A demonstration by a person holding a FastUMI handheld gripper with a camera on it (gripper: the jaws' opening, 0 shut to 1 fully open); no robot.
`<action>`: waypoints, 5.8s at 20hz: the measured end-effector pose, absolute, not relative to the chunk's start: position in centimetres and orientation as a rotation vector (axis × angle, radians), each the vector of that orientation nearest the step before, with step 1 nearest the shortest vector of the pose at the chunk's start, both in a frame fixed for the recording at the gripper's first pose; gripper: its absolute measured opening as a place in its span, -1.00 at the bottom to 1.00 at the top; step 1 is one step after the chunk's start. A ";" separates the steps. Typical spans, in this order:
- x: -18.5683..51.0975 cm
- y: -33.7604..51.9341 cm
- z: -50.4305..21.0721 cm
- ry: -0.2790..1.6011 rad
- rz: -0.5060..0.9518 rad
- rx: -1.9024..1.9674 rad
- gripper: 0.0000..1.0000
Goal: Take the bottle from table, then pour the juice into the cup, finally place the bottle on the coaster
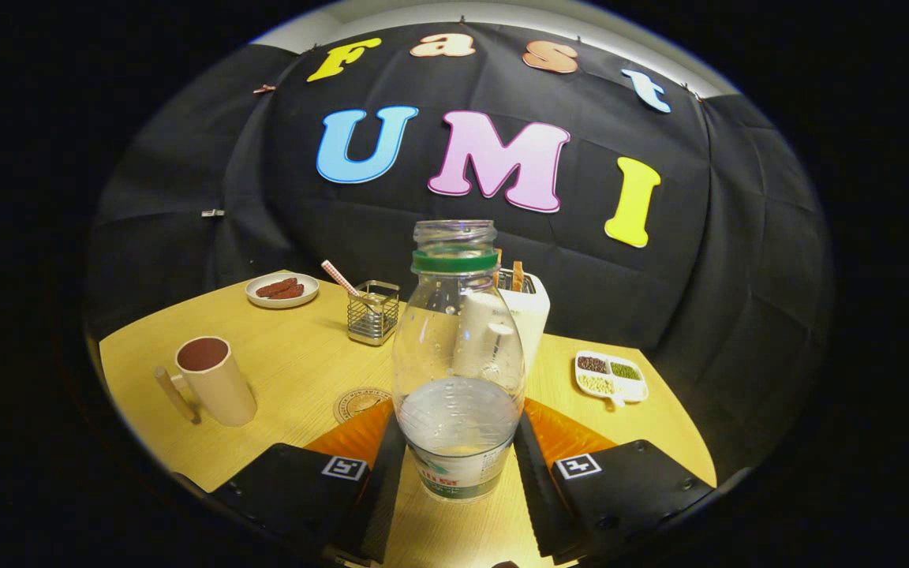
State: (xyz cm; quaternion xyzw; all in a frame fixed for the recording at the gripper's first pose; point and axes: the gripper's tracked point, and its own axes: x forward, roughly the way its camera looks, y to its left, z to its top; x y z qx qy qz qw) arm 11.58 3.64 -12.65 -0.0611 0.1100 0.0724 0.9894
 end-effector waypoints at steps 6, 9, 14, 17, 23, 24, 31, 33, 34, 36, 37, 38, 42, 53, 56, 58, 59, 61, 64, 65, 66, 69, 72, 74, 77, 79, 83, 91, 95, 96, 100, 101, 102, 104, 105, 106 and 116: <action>11.8 4.6 -8.2 0.212 0.134 -0.238 0.42; 11.7 5.6 -6.3 0.203 0.131 -0.290 0.43; 11.5 8.0 -4.6 0.170 0.147 -0.414 0.43; 11.4 9.8 -3.6 0.139 0.160 -0.478 0.42; 11.7 12.4 -3.5 0.122 0.176 -0.564 0.43; 11.8 12.7 -3.7 0.122 0.181 -0.577 0.42; 12.3 13.6 -5.9 0.149 0.169 -0.766 0.42; 12.4 14.1 -6.8 0.151 0.178 -0.830 0.42; 12.4 14.4 -7.2 0.152 0.186 -0.856 0.42; 12.5 14.9 -8.2 0.156 0.203 -0.896 0.43; 12.7 15.3 -8.8 0.165 0.220 -0.913 0.42; 12.5 15.7 -9.7 0.180 0.240 -0.928 0.42; 12.7 16.8 -11.5 0.197 0.290 -1.020 0.43; 13.5 18.2 -14.4 0.208 0.391 -1.199 0.42; 13.7 18.5 -14.7 0.193 0.402 -1.271 0.42; 13.8 18.6 -15.1 0.192 0.415 -1.292 0.42; 13.7 18.6 -15.2 0.194 0.416 -1.306 0.42; 14.0 18.7 -15.3 0.197 0.425 -1.336 0.42; 14.2 18.8 -15.3 0.184 0.430 -1.399 0.42; 14.3 19.0 -15.2 0.177 0.435 -1.416 0.42; 14.4 19.1 -15.2 0.171 0.440 -1.431 0.42; 14.5 19.3 -15.2 0.161 0.450 -1.474 0.42; 14.5 19.7 -14.9 0.144 0.458 -1.519 0.42; 14.7 20.0 -14.7 0.132 0.469 -1.550 0.42; 15.1 20.1 -14.6 0.127 0.475 -1.584 0.42; 15.3 20.0 -14.4 0.129 0.472 -1.599 0.42; 15.4 20.5 -13.9 0.104 0.480 -1.653 0.42; 14.7 21.2 -13.6 0.063 0.497 -1.730 0.42; 15.0 21.3 -13.6 0.059 0.505 -1.759 0.42; 15.1 21.3 -13.8 0.061 0.505 -1.763 0.41; 15.1 21.2 -13.8 0.056 0.507 -1.789 0.41; 15.1 21.2 -13.8 0.056 0.508 -1.795 0.41; 15.2 21.2 -13.7 0.053 0.507 -1.799 0.41; 15.3 21.3 -13.6 0.047 0.507 -1.810 0.42; 15.4 21.3 -13.5 0.043 0.508 -1.814 0.42; 15.4 21.5 -13.4 0.039 0.509 -1.821 0.42; 16.3 21.8 -13.2 0.002 0.524 -1.894 0.41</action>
